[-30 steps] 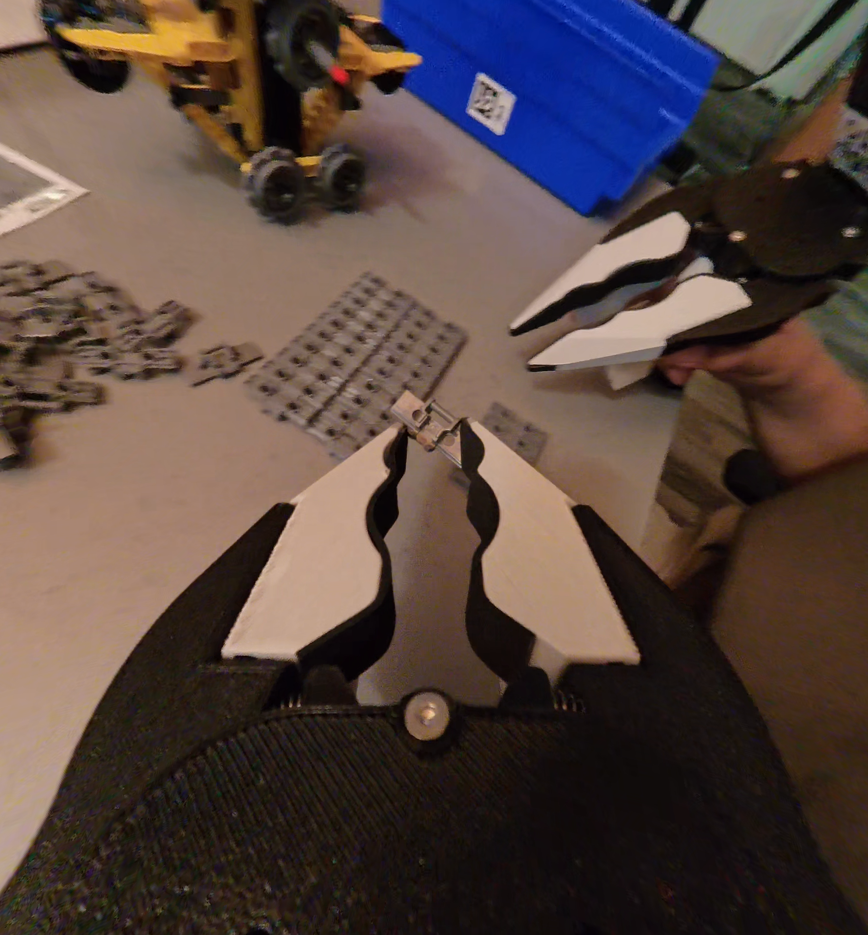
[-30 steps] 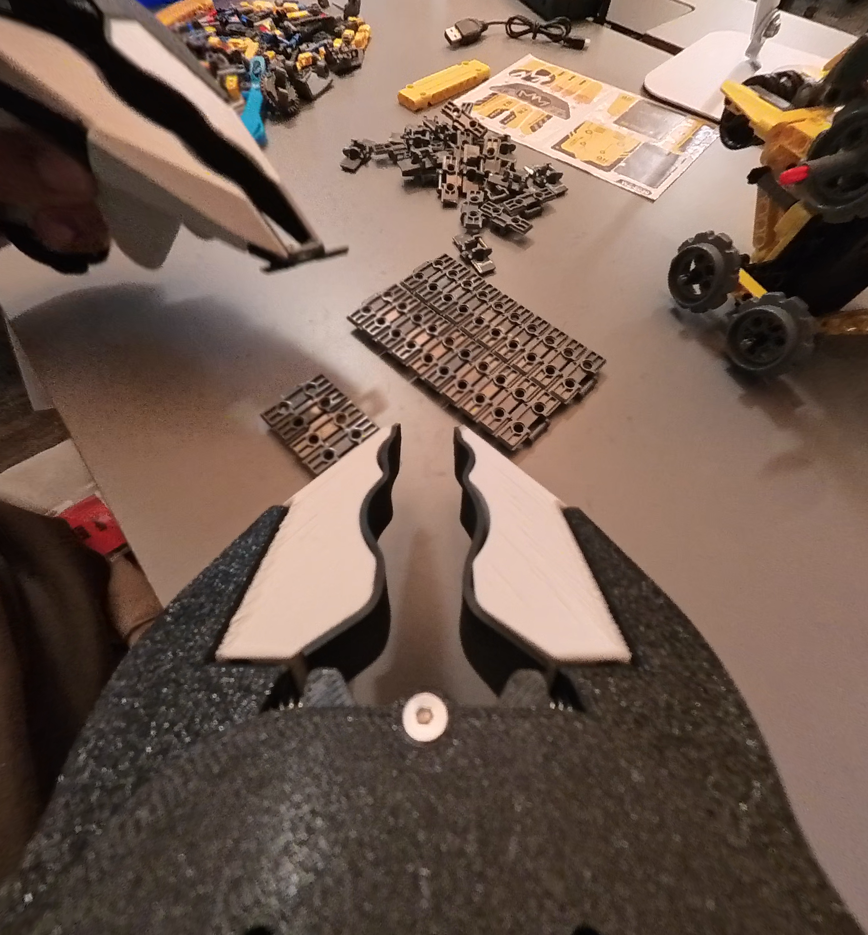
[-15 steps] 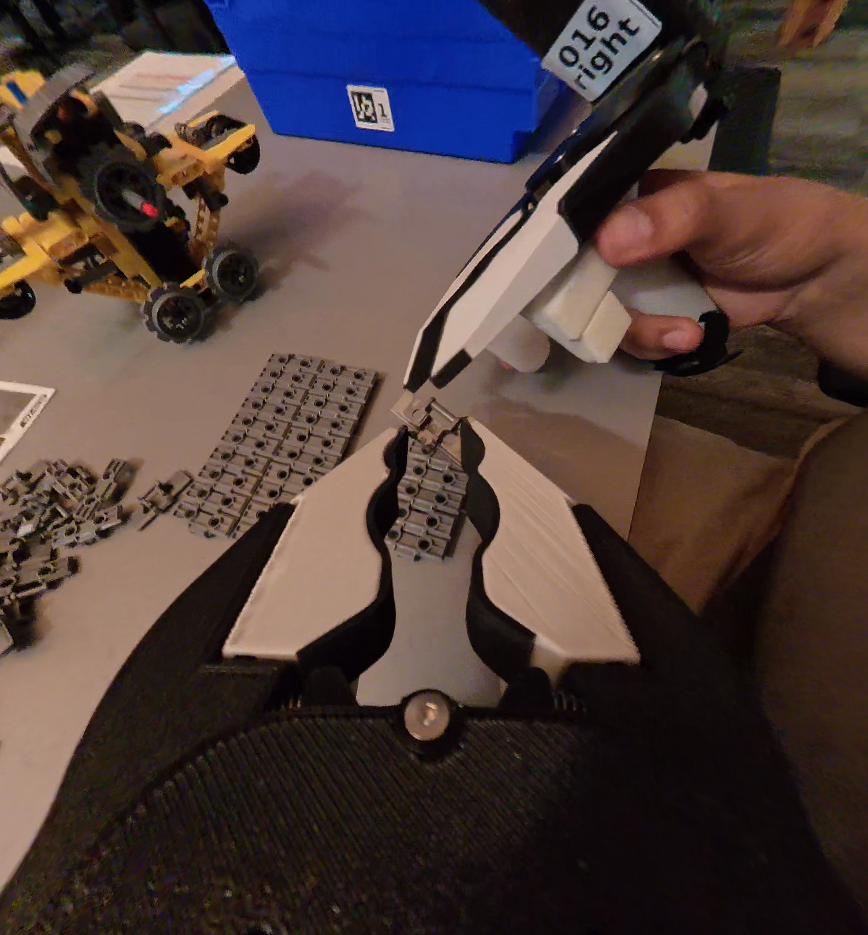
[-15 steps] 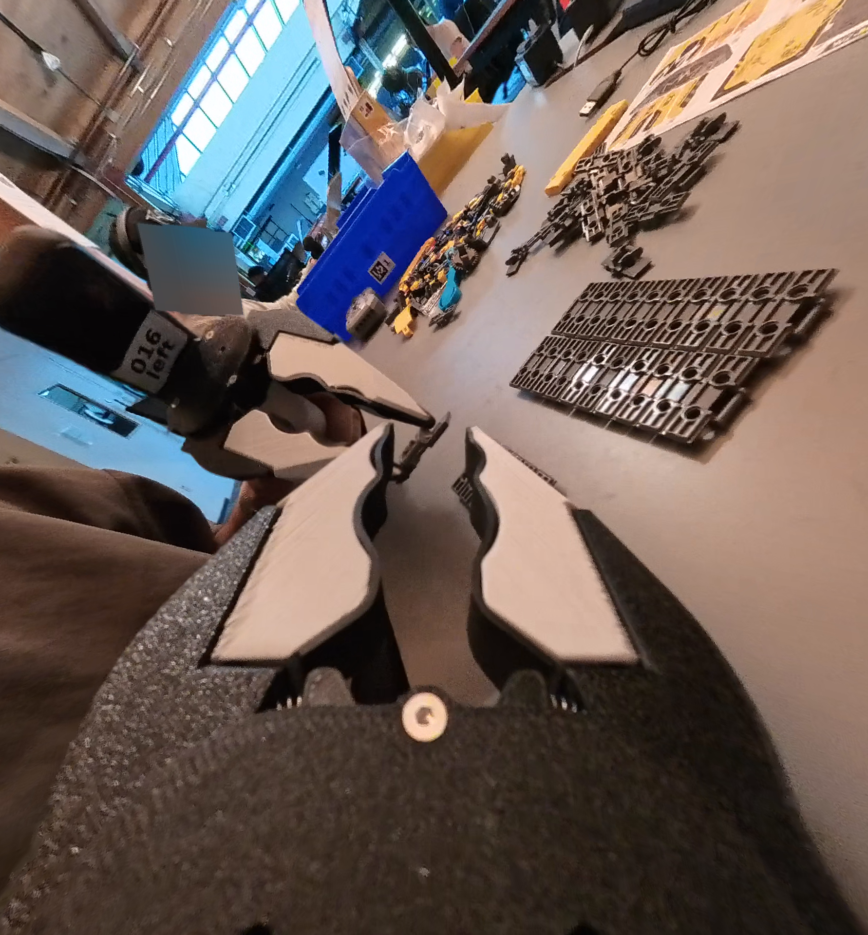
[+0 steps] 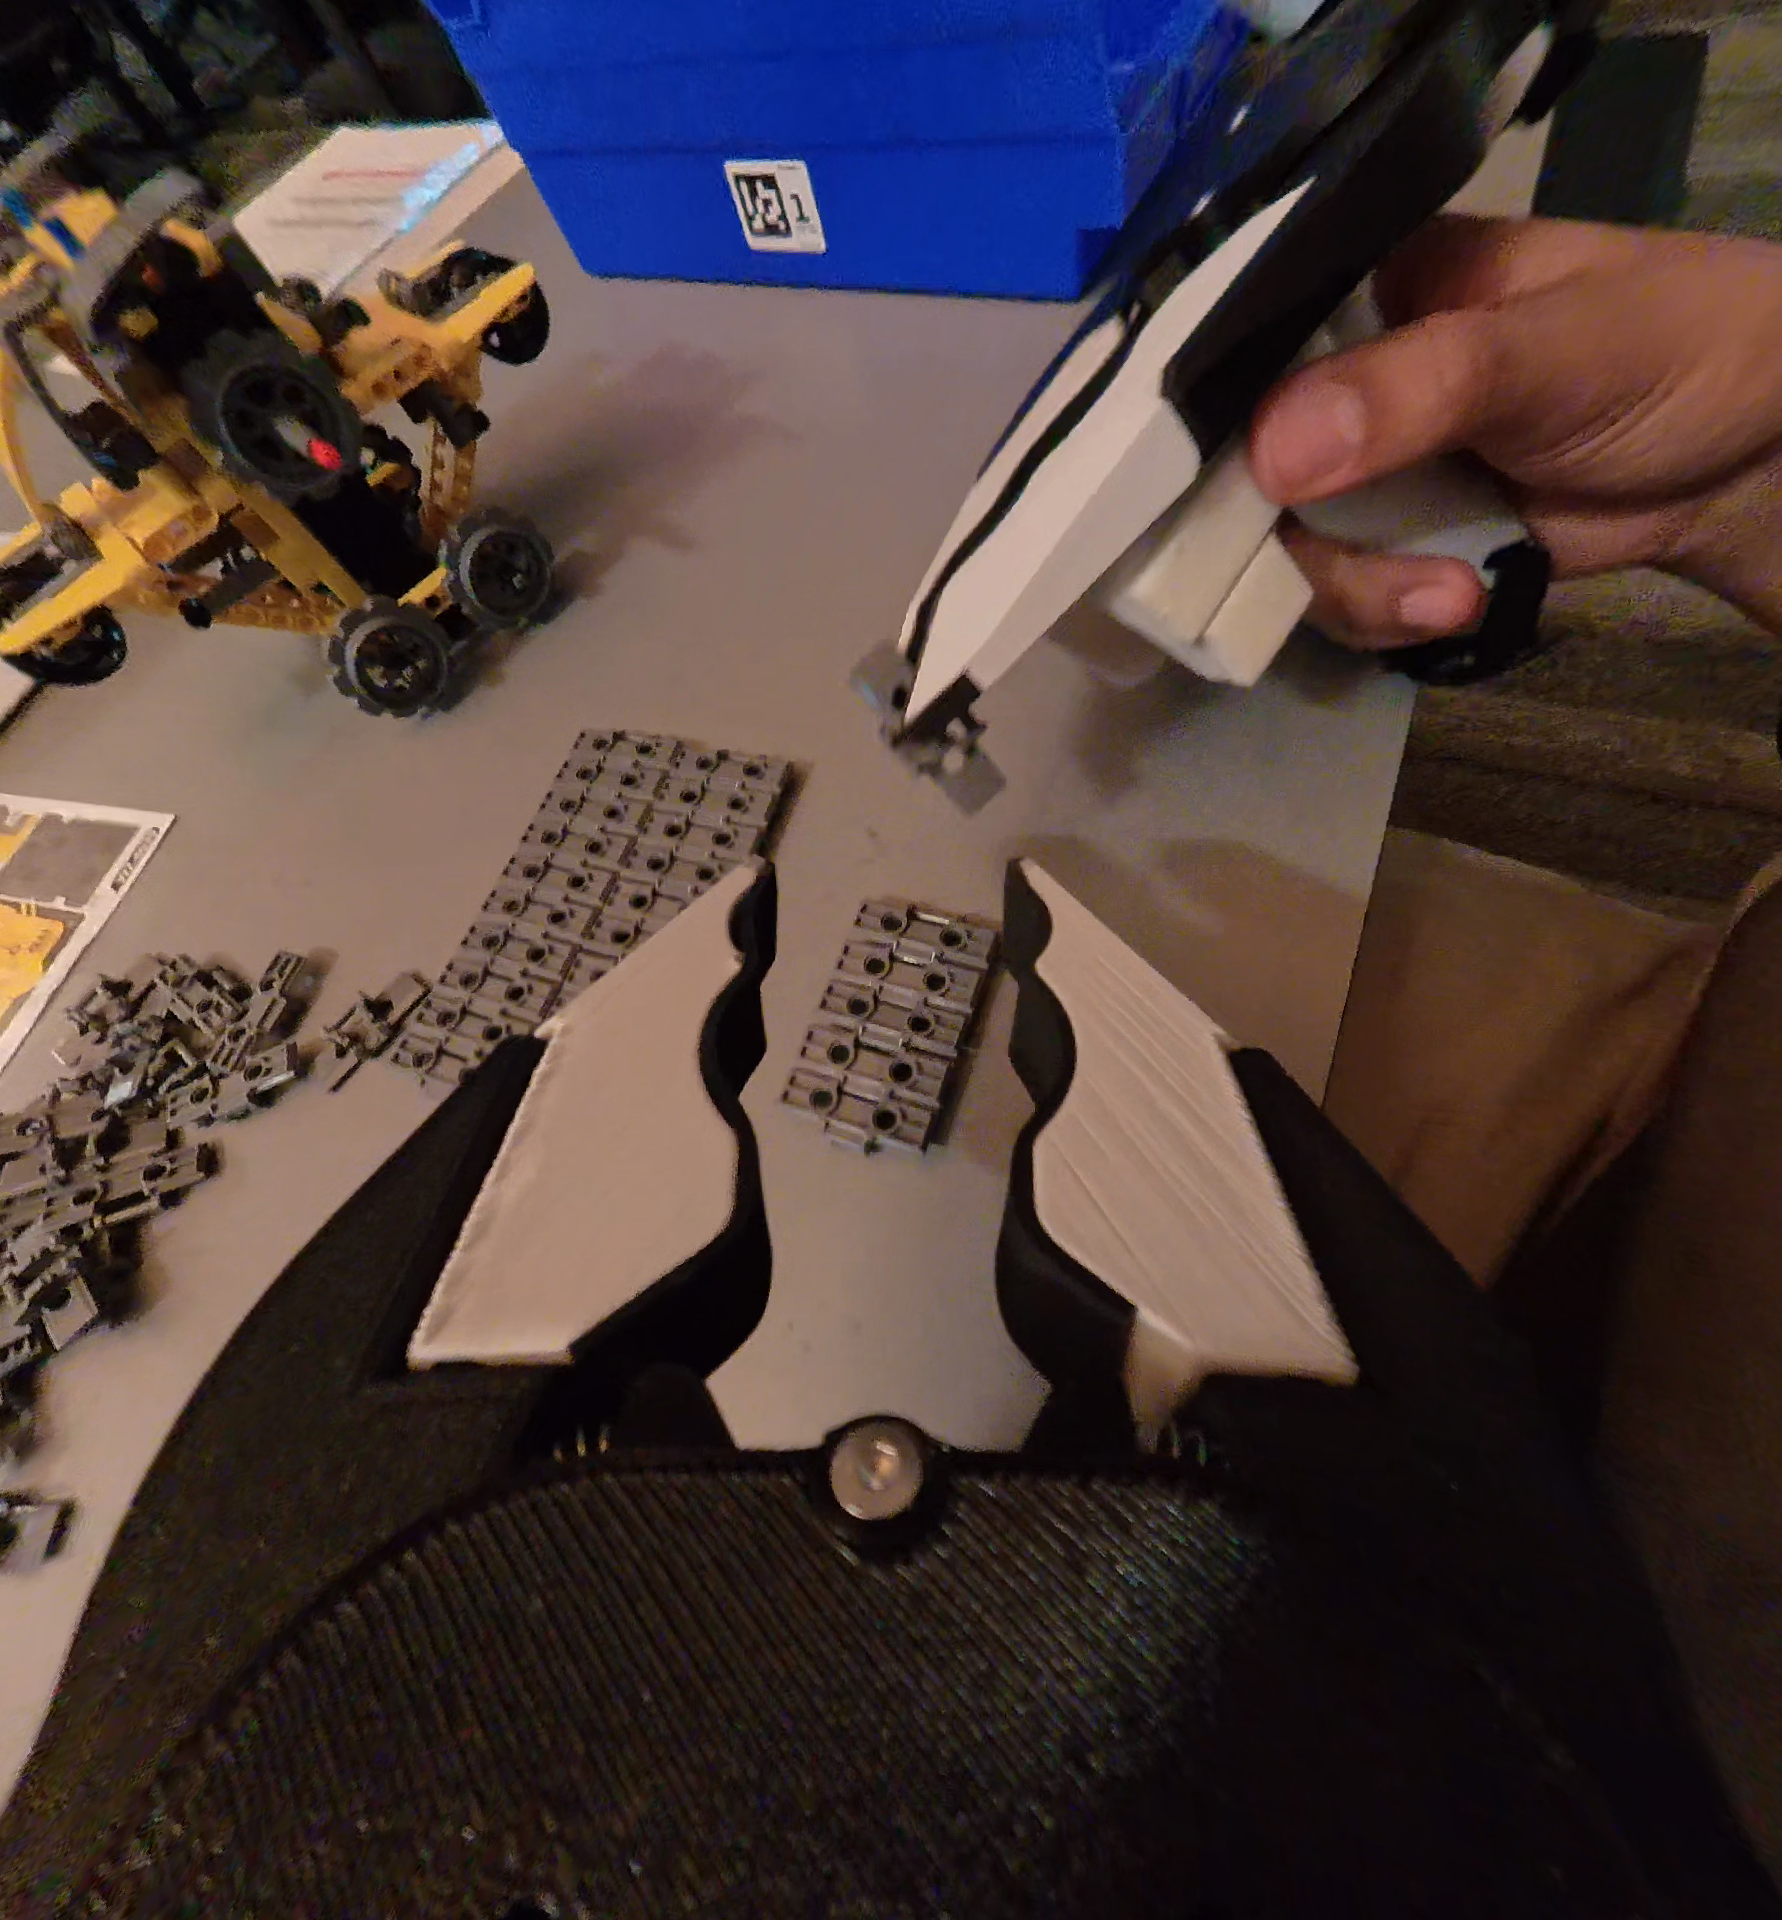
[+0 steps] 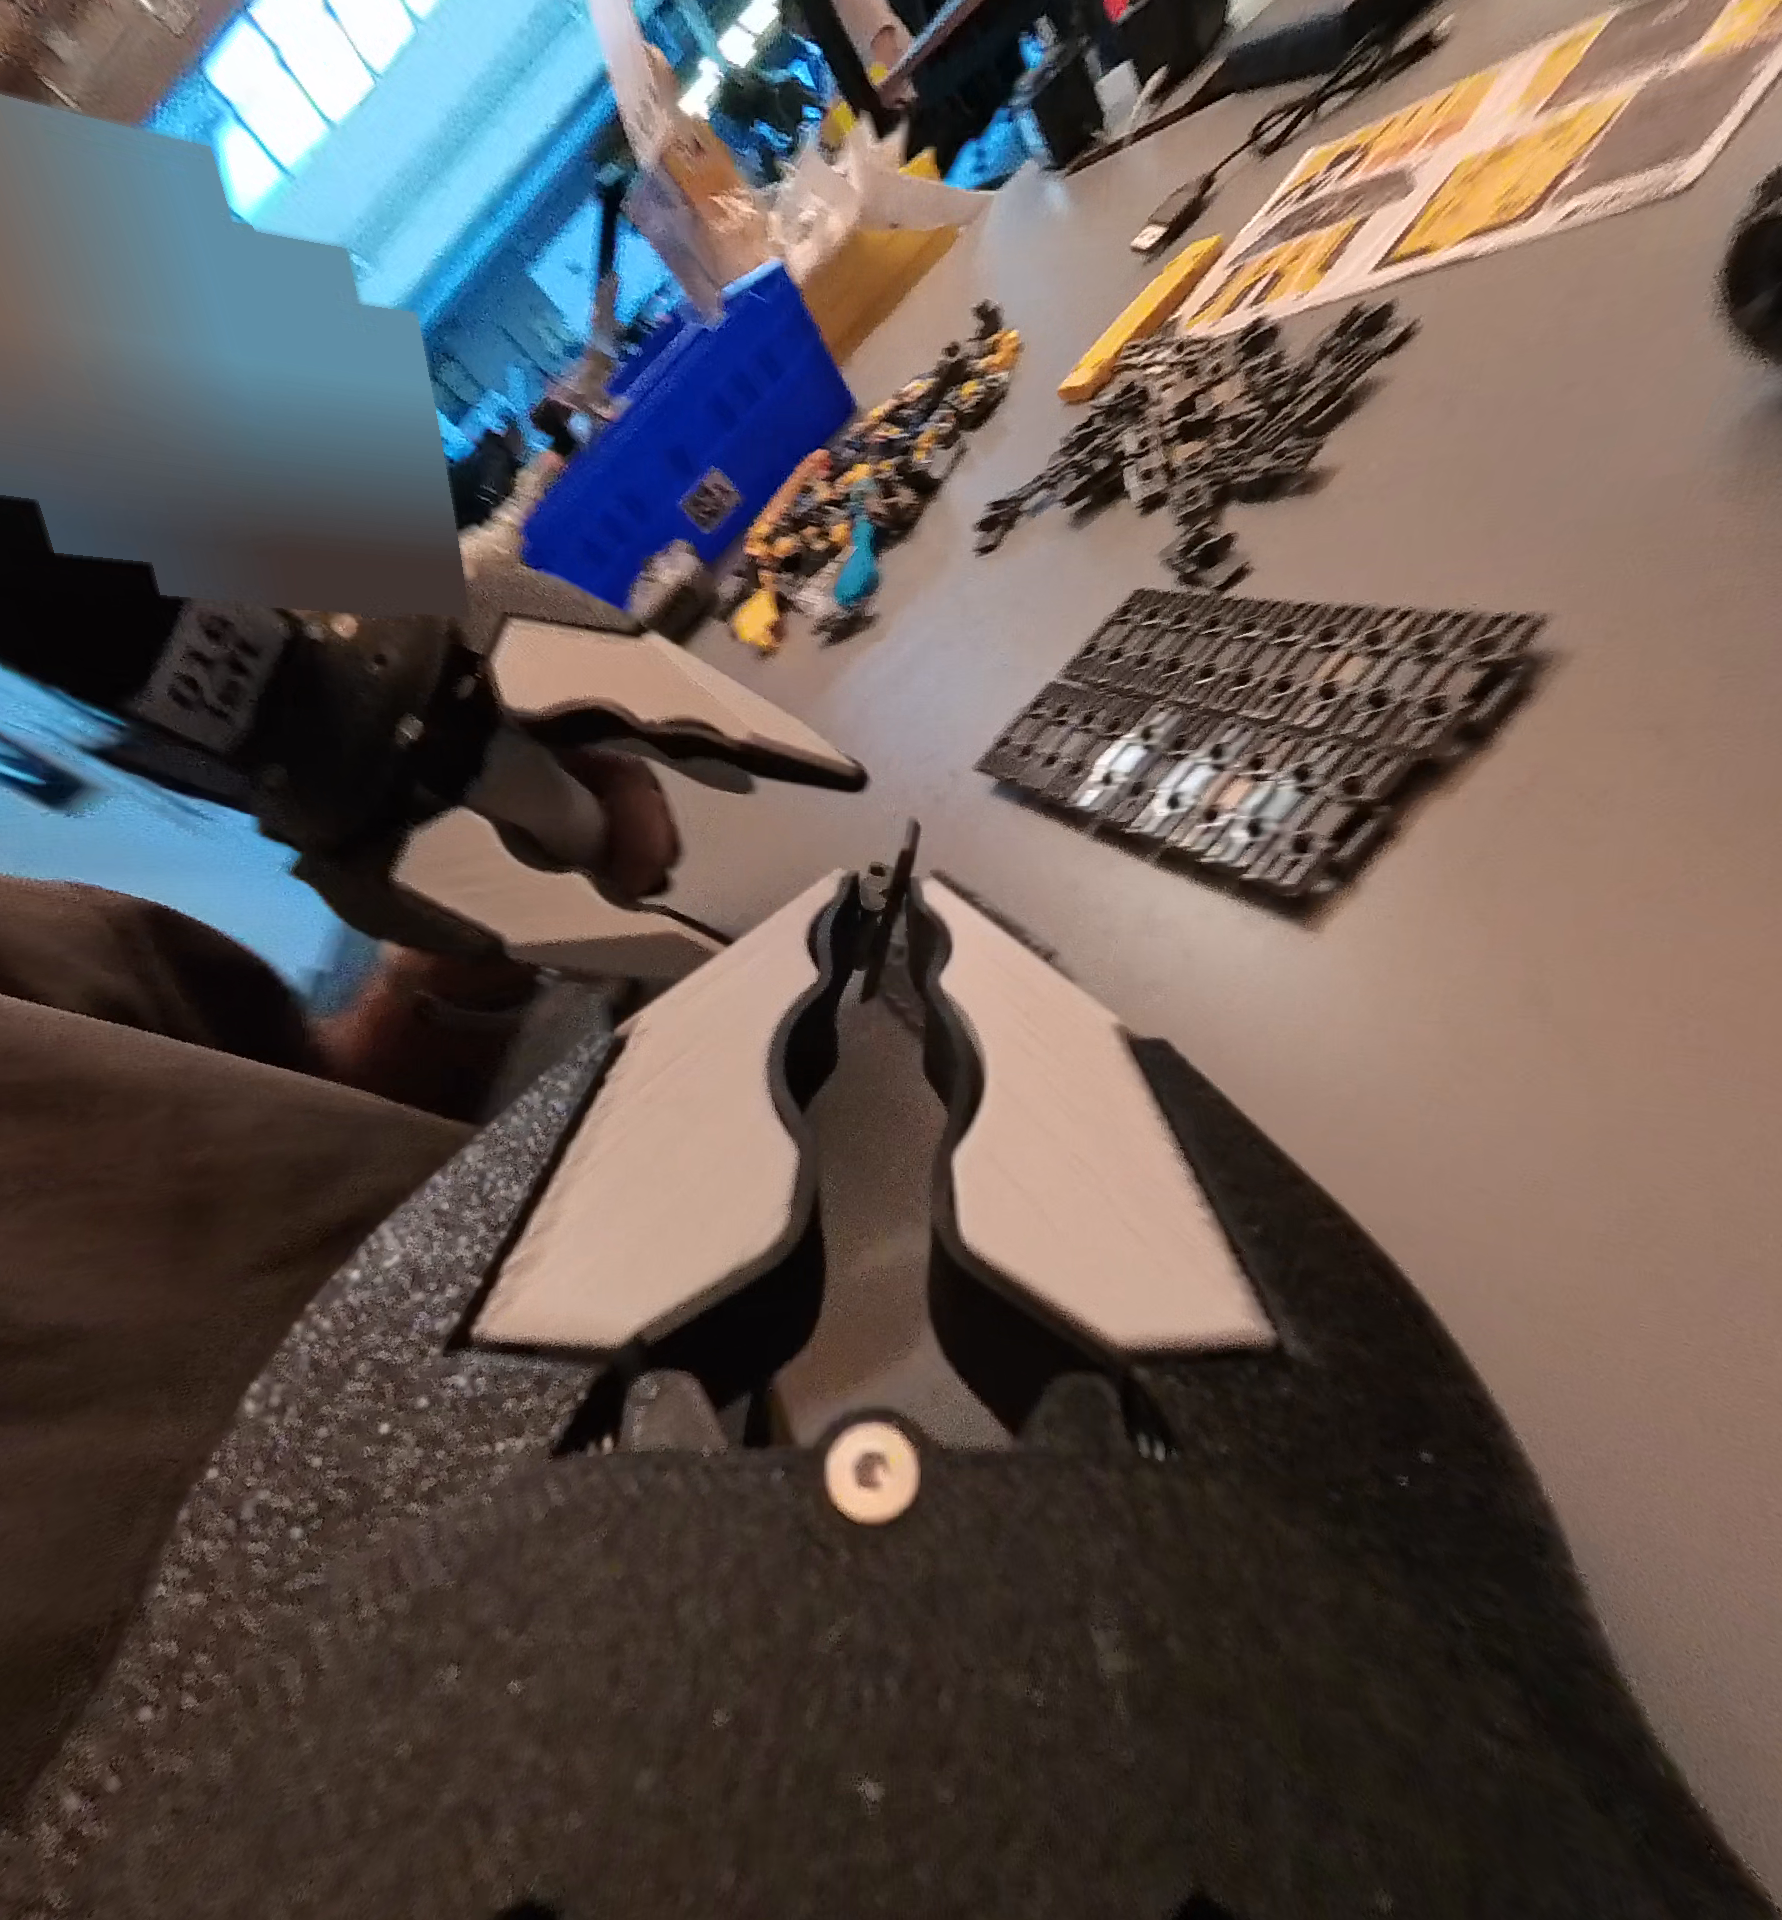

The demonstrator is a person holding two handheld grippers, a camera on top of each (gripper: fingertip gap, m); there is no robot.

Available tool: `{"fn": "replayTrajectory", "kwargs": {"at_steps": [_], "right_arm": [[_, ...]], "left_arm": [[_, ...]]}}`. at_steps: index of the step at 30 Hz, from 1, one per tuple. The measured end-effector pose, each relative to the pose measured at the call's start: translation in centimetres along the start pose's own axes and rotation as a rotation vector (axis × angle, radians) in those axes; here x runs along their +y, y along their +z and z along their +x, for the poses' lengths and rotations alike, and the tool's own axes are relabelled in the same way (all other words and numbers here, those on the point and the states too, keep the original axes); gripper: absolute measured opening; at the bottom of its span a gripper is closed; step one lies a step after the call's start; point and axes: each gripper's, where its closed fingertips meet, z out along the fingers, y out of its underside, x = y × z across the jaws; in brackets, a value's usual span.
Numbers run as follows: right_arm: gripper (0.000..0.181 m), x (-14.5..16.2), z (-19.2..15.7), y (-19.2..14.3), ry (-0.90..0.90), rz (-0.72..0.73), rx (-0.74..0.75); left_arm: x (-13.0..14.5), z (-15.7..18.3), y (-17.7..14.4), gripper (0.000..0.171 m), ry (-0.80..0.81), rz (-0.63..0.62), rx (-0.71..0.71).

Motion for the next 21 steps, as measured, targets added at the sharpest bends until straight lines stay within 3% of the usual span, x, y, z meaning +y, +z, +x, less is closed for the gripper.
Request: {"fn": "replayTrajectory", "kwargs": {"at_steps": [3, 7, 12, 14, 17, 21], "right_arm": [[0.008, 0.4, 1.4, -1.0, -0.234, -0.070, 0.180], [0.008, 1.9, 2.9, -1.3, -0.619, -0.264, 0.395], [0.011, 4.9, 3.2, -0.1, -0.945, -0.470, 0.449], [0.015, 5.3, 2.8, 0.0, -1.054, -0.481, 0.466], [0.023, 5.6, 2.1, -0.6, -1.106, -0.477, 0.464], [0.032, 5.0, 2.1, -1.7, -0.897, -0.435, 0.482]], "left_arm": [[1.3, -0.3, 0.1, 0.050, -0.045, -0.038, 0.028], [2.8, 0.0, 0.9, 0.057, -0.074, -0.092, 0.064], [3.3, 0.8, 2.0, 0.060, -0.111, -0.113, 0.120], [3.2, 0.6, 2.1, 0.060, -0.098, -0.108, 0.113], [3.2, 0.7, 2.0, 0.060, -0.105, -0.106, 0.119], [3.2, 0.7, 2.0, 0.060, -0.117, -0.102, 0.136]]}}
